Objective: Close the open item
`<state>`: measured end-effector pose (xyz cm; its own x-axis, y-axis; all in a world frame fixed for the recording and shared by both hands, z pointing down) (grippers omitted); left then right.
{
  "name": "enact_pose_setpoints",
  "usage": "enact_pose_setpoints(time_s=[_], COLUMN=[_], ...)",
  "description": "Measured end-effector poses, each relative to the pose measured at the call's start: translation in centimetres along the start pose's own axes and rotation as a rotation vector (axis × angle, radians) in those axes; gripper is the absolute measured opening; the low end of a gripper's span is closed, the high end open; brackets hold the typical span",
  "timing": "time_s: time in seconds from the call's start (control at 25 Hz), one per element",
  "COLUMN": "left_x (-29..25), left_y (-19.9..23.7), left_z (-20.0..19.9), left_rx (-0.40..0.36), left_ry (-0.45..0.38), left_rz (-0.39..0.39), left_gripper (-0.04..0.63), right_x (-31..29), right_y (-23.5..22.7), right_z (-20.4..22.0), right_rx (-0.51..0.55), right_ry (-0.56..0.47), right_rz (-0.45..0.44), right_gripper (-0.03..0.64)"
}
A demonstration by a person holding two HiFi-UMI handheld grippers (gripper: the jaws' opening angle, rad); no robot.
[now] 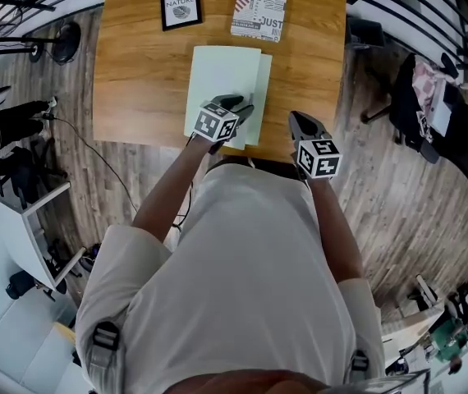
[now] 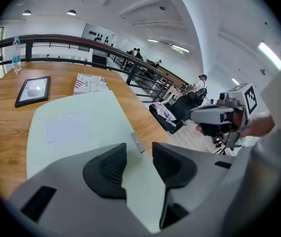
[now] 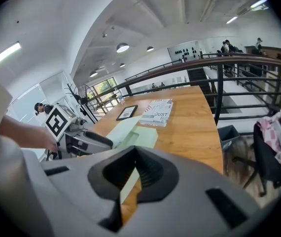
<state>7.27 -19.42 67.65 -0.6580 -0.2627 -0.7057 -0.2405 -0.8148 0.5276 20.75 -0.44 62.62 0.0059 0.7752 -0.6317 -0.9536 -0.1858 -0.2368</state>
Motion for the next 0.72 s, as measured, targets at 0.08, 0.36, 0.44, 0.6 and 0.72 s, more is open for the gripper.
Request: enact_pose_setpoints(time_s=[0.08, 0.36, 0.44, 0.6, 0.72], left_x=[-0.6, -2.3, -2.8, -3.9, -4.6], left_y=[0.0, 0.3, 0.3, 0.5, 0.4], left_z=[0.1, 0.8, 0.8, 0.9, 0.9], left_rx=[0.009, 0.022, 0.022, 0.009, -0.013], left_ry=[0.005, 0.036, 0.046, 0.069, 0.089], left_rz=[-0.001, -0.008, -0.012, -0.028, -0.053], left_gripper=[0.158, 0.158, 0.158, 0.160, 0.164], right_x=[-0.1, -0.5, -0.6, -0.8, -0.9], right_y=[-0.2, -0.7, -0.9, -1.3, -1.6], right_z=[0.0, 0.2, 0.3, 0.5, 0.8], right_rx=[-0.003, -0.011, -0.017, -0.028, -0.036], right_ry=[0.005, 0.018, 0.021, 0.024, 0.026], right_rz=[-0.004, -0.014, -0.016, -0.018, -0.020], right_gripper=[0.003, 0.003, 0.003, 0.003, 0.003])
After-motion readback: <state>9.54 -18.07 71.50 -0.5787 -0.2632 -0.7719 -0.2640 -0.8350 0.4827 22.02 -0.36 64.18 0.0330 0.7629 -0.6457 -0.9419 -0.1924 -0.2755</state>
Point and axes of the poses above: the fingertips, and each gripper's own axes: x backward along the fingers, y to its left, z out of its underside, the point moved 9 cm from there along x, backward along the fingers, and after that the axes turned 10 degrees about x, right-handed, at the moved point
